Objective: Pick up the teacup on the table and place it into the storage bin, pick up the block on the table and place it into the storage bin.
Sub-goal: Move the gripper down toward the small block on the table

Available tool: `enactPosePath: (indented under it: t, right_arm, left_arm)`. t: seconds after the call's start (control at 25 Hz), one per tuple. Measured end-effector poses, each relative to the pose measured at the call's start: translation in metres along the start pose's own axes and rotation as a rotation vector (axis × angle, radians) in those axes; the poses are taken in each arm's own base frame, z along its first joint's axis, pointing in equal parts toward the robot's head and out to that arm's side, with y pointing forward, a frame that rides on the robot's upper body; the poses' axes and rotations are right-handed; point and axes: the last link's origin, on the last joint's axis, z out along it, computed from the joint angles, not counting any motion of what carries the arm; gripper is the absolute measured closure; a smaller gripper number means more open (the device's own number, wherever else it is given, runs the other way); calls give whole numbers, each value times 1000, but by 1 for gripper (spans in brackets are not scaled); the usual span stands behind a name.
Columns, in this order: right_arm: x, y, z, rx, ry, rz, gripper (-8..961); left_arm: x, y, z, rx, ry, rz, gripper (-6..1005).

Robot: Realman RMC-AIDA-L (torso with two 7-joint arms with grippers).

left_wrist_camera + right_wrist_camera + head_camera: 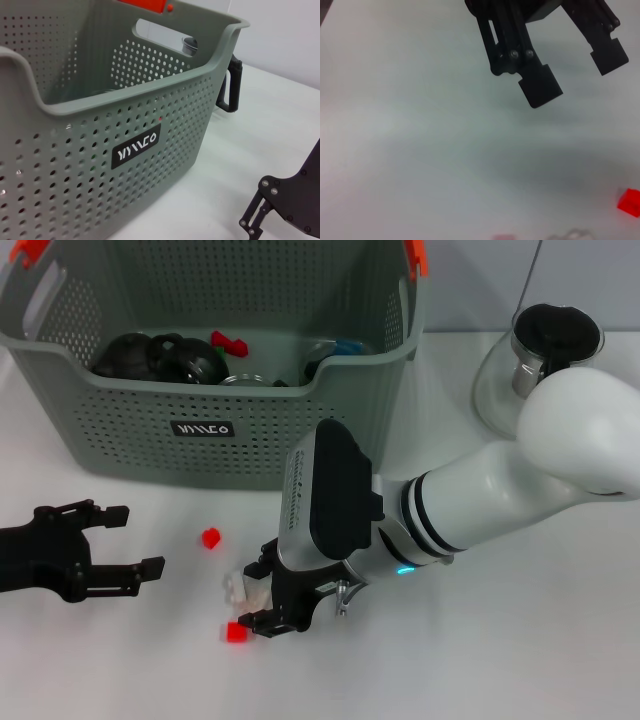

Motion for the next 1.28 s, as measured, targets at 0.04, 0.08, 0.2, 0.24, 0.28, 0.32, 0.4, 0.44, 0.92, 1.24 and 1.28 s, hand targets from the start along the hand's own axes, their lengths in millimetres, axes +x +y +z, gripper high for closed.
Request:
enactPosePath:
  t: [0.04, 0.08, 0.2, 0.24, 0.28, 0.32, 0.4, 0.44, 0.92, 1.24, 1.28]
  right_arm:
    - [0, 0, 0, 1, 0, 1, 303]
    - [0, -1, 0, 3, 0, 1, 347]
    - [0, -1, 0, 9, 0, 2, 349]
    - [1, -1, 0, 10, 0, 3, 350]
    - [1, -1, 0, 10, 0, 3, 351]
    - [1, -2, 0, 10, 0, 3, 352]
    - [1, -2, 0, 11, 1, 3, 353]
    - [1, -2, 0, 12, 2, 4, 354]
    - [5, -1, 1, 7, 5, 21, 365]
    - [5, 0, 1, 4, 3, 28, 372]
    - [5, 0, 1, 3, 1, 34, 373]
  left_arm:
    - [0, 0, 0, 0, 0, 0, 113]
    - [0, 0, 0, 0, 0, 0, 113]
    - [0, 0, 0, 0, 0, 1, 114]
    - [0, 0, 0, 0, 0, 1, 114]
    - [0, 0, 0, 0, 0, 1, 114]
    - [0, 0, 0, 0, 0, 1, 114]
    - [0, 0, 0, 0, 0, 1, 115]
    - [0, 0, 0, 0, 0, 1, 115]
    - [2, -1, 1, 0, 2, 4, 116]
    - [0, 0, 2, -4, 3, -2, 117]
    - [0, 0, 2, -5, 3, -4, 117]
